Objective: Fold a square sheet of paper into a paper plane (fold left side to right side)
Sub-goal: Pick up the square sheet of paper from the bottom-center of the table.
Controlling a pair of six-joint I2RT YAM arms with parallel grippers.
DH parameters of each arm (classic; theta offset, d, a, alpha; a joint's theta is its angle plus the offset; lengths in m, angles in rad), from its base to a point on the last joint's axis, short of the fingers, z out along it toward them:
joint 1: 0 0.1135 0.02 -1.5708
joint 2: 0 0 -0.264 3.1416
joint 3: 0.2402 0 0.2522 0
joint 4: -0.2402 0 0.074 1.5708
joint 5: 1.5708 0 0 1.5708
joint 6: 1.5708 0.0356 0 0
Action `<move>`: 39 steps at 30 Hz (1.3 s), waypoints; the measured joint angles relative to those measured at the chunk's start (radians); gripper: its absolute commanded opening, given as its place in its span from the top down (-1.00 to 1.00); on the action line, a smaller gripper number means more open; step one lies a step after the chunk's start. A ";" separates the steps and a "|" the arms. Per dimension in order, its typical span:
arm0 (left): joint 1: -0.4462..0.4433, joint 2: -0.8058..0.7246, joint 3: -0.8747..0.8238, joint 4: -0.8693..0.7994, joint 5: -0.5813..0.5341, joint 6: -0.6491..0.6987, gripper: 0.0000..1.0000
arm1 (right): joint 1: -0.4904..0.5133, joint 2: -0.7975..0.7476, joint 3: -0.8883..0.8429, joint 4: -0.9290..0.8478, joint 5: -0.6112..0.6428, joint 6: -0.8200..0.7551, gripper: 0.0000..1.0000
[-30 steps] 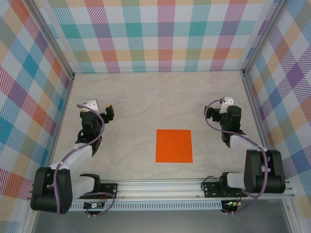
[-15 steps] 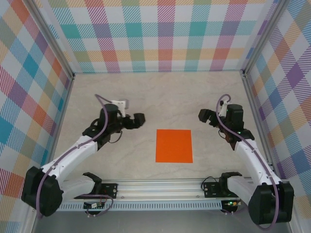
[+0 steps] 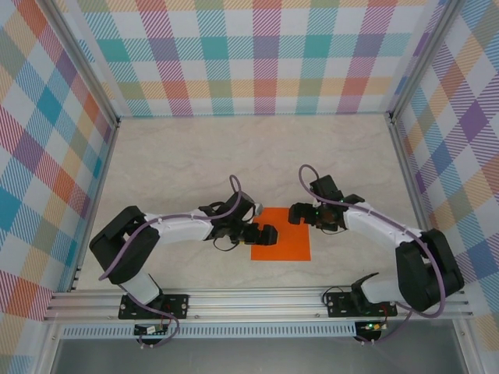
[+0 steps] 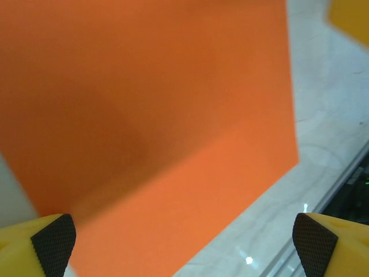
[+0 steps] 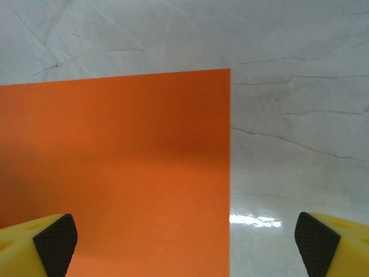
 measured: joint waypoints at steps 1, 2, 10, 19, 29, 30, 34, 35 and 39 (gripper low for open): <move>-0.004 0.006 0.005 0.008 0.000 -0.007 -0.98 | 0.006 0.017 0.007 0.003 0.006 0.003 -0.99; -0.009 0.016 0.010 0.016 0.001 -0.013 -0.98 | 0.012 0.039 0.017 0.005 0.013 0.008 -0.99; -0.016 0.041 0.025 0.014 -0.003 -0.018 -0.98 | 0.074 0.161 0.062 0.005 0.060 0.023 -1.00; -0.017 0.043 0.025 0.015 -0.003 -0.019 -0.99 | 0.151 0.197 0.085 -0.003 0.127 0.053 -0.74; -0.017 0.043 0.024 0.018 -0.006 -0.029 -0.99 | 0.239 0.214 0.105 -0.001 0.108 0.101 -0.35; -0.017 0.041 0.024 0.018 -0.006 -0.028 -1.00 | 0.239 0.214 0.105 -0.001 0.103 0.106 -0.27; -0.022 0.020 0.010 0.016 -0.018 -0.024 -1.00 | 0.240 0.213 0.100 0.015 0.052 0.124 0.07; -0.023 0.008 0.002 0.014 -0.023 -0.022 -1.00 | 0.242 0.211 0.097 0.026 0.034 0.124 0.16; -0.007 -0.080 -0.038 0.004 -0.041 -0.023 -1.00 | 0.231 0.176 0.058 0.076 -0.061 0.130 0.49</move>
